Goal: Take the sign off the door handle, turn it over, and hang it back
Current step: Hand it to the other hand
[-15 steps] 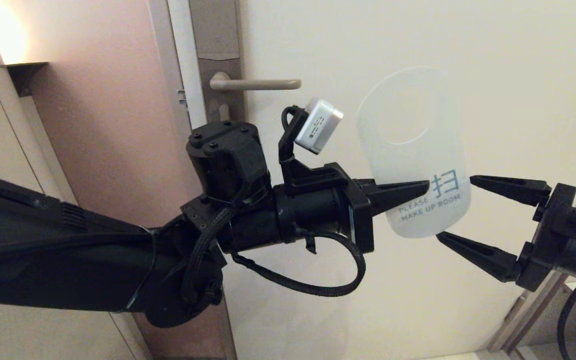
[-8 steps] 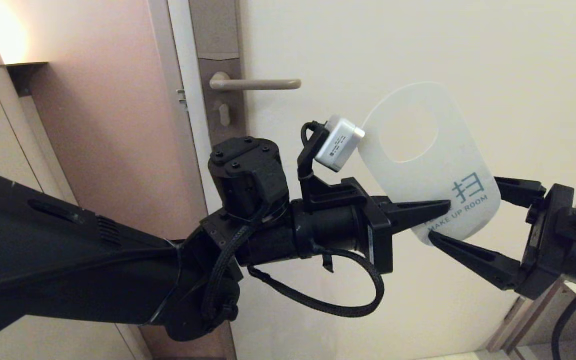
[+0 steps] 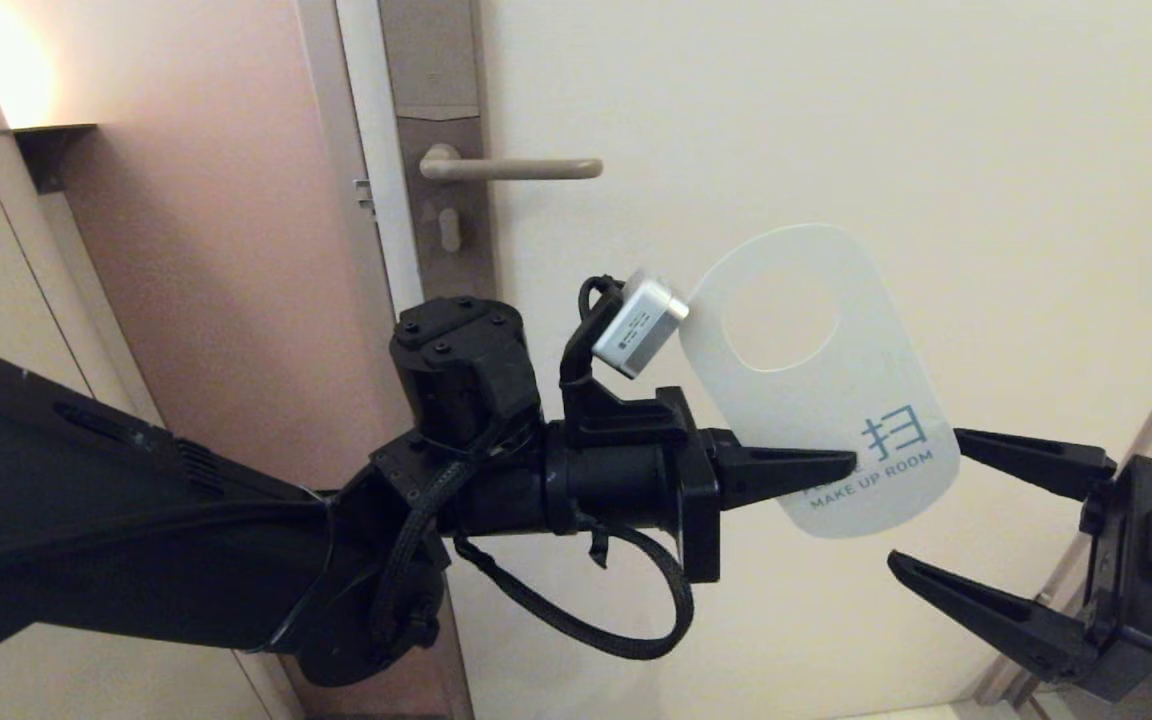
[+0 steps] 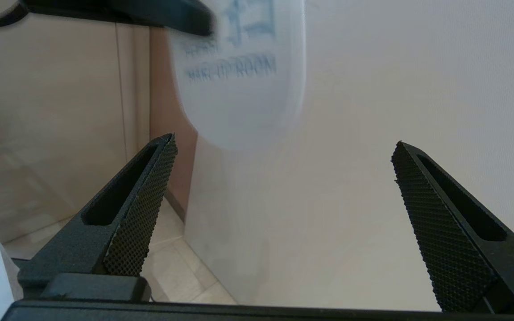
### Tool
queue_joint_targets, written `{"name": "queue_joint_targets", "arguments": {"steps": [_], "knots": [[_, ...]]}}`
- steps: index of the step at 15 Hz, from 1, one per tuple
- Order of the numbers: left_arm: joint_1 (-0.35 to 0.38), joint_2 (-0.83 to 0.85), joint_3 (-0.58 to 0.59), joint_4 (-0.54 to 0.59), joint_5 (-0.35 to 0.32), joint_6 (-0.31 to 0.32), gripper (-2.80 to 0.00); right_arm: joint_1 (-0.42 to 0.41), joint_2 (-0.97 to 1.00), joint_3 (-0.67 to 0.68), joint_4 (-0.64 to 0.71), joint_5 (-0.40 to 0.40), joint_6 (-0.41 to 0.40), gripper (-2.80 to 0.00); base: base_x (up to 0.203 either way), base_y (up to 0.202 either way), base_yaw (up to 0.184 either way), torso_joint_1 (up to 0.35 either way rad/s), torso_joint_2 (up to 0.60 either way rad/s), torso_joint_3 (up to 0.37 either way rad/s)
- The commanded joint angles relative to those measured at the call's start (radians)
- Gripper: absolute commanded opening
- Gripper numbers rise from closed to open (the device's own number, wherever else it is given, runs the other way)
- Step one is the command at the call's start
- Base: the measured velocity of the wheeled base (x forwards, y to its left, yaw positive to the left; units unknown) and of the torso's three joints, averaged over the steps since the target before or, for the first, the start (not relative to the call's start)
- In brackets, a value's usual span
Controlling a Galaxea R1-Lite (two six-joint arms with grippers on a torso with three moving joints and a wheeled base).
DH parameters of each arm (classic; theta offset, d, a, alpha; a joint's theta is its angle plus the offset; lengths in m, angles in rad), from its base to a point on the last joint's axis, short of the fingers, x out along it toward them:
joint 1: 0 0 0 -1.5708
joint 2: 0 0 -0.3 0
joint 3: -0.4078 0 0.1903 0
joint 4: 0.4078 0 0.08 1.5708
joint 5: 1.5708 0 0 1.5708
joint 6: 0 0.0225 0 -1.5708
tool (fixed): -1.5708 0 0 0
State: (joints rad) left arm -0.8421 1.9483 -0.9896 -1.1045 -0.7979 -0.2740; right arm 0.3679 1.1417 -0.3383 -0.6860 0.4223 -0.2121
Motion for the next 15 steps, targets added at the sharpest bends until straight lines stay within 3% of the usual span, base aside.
{"name": "queue_joint_targets", "arguments": {"steps": [1,3,10,15], "knots": [[0.021,-0.006,0.002,-0.006,-0.048,-0.002,-2.8,0.0,-0.017,0.012,-0.004,0.004,0.0,0.0,0.0,0.0,0.0,0.0,0.0,0.0],[0.037,-0.009,0.002,-0.006,-0.102,-0.002,-2.8,0.0,-0.016,0.012,-0.004,0.006,0.002,0.0,0.0,0.0,0.0,0.0,0.0,0.0],[0.037,-0.014,0.012,-0.008,-0.146,-0.001,-2.8,0.128,0.017,0.015,-0.001,0.006,0.038,0.0,0.0,0.0,0.0,0.0,0.0,0.0],[0.025,-0.01,0.063,-0.008,-0.178,0.033,-2.8,0.132,0.028,0.011,-0.001,0.006,0.045,0.0,0.0,0.0,0.0,0.0,0.0,0.0]]}}
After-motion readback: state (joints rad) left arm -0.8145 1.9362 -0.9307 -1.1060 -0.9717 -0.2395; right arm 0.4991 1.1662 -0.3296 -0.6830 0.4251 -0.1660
